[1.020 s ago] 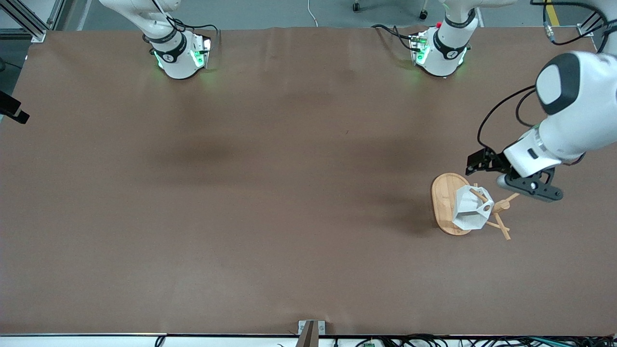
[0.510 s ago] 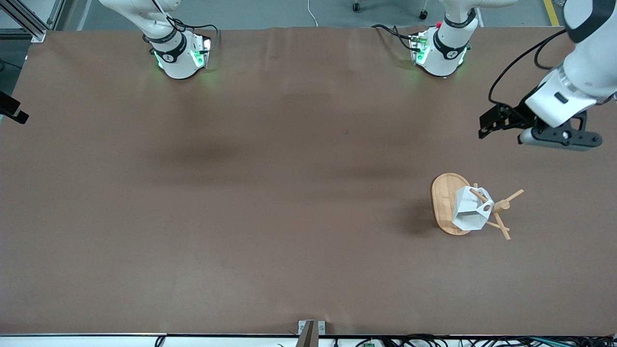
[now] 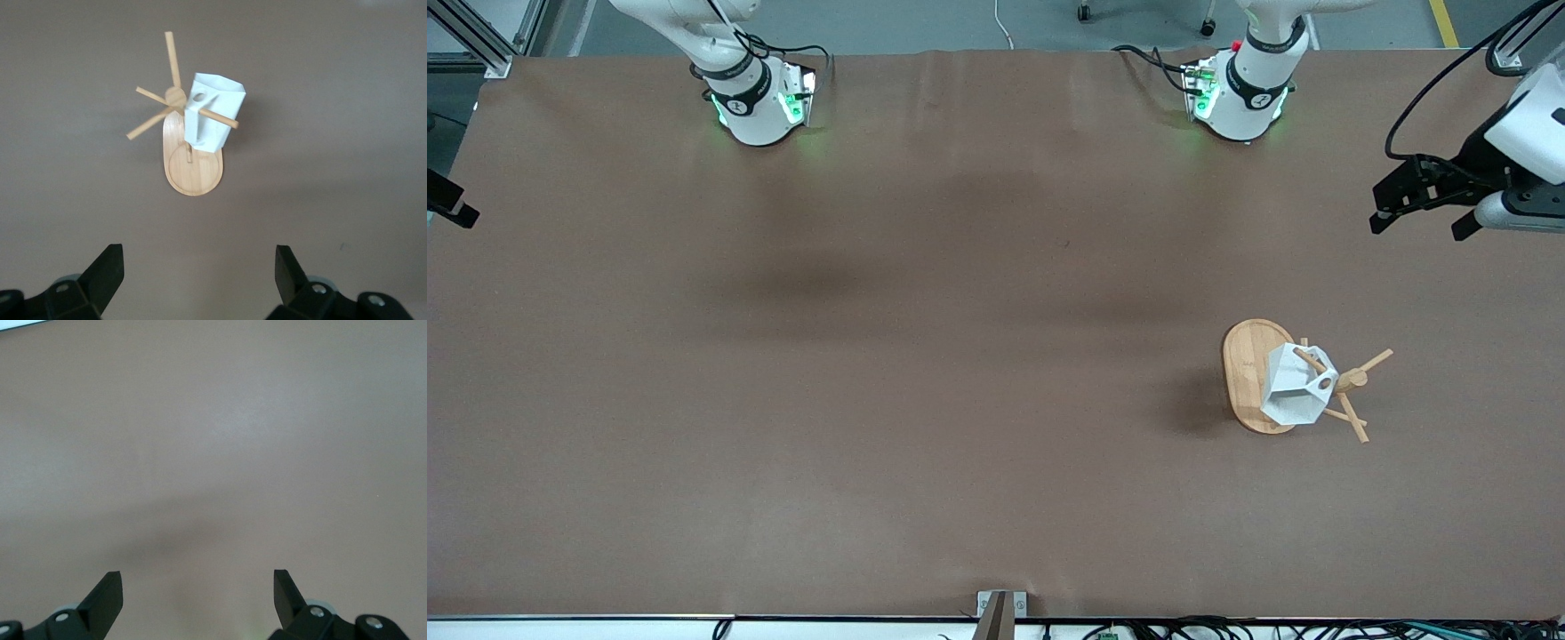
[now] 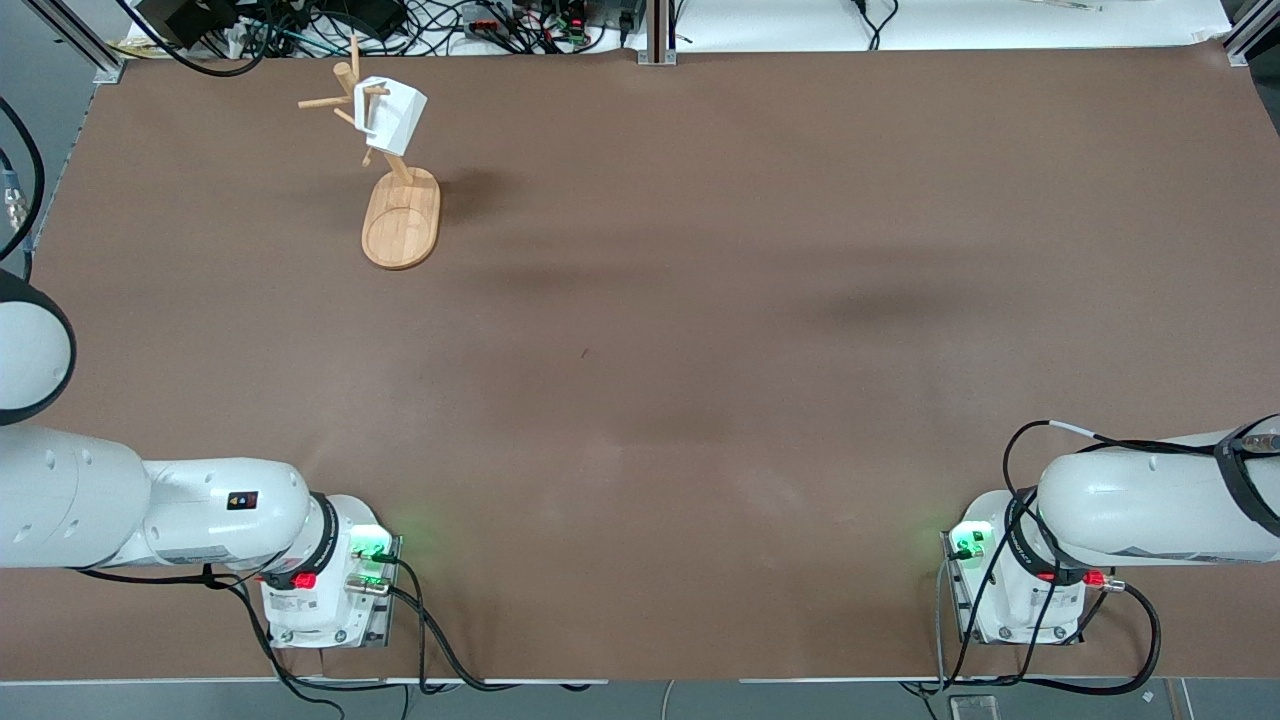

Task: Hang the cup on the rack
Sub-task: 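Open the left gripper and raise it away from the rack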

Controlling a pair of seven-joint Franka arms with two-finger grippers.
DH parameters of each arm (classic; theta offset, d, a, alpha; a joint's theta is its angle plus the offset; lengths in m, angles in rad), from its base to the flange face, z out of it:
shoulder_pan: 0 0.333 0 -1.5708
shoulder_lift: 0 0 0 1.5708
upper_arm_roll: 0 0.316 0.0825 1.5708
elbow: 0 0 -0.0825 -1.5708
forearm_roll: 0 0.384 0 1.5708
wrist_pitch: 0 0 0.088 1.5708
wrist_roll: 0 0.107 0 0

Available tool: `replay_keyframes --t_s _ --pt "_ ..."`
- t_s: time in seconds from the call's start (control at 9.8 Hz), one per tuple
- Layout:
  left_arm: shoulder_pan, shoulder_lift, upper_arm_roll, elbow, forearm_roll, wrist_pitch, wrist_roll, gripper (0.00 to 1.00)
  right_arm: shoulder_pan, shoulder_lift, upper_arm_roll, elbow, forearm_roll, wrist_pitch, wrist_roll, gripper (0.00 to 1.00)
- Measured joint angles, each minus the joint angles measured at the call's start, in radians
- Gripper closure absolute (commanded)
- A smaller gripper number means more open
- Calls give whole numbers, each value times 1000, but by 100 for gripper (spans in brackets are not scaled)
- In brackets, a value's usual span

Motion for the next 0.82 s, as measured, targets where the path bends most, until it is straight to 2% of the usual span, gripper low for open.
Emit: replay_keyframes --t_s 0.31,0.61,0.82 --pt "7 -13 -20 10 3 -73 -27 0 0 0 0 0 0 -1 -1 0" --pt "41 -24 -19 11 3 -77 -27 0 1 0 0 0 0 -14 -1 0" --pt "43 -24 -20 11 45 -77 -48 0 1 0 0 0 0 -14 -1 0"
